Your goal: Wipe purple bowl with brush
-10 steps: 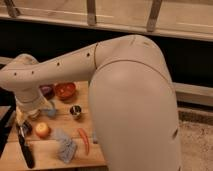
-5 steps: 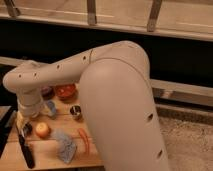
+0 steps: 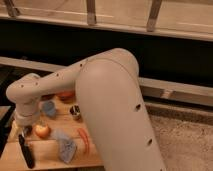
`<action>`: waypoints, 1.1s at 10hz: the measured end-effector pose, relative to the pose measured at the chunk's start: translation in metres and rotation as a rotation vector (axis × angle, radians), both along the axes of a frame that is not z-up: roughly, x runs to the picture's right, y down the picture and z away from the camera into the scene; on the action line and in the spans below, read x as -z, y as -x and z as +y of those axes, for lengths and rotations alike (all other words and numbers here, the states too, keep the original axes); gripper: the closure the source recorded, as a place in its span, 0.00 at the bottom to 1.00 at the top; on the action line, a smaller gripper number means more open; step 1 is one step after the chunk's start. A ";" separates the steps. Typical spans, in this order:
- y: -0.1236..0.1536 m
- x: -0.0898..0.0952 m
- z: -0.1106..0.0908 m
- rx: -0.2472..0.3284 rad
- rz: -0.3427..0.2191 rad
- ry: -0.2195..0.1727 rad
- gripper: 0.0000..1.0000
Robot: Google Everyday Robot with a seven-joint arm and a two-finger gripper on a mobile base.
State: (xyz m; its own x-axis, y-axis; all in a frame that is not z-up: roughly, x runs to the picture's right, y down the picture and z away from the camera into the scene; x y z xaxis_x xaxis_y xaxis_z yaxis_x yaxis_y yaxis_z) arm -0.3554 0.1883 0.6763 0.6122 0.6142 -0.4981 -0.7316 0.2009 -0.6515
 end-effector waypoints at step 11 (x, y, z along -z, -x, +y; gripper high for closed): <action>0.024 -0.002 0.030 0.066 0.059 -0.060 0.20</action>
State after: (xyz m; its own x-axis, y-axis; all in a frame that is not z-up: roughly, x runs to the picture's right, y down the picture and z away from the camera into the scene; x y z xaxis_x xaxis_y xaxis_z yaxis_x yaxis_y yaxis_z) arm -0.3789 0.2182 0.6778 0.6231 0.6030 -0.4981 -0.7521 0.2873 -0.5931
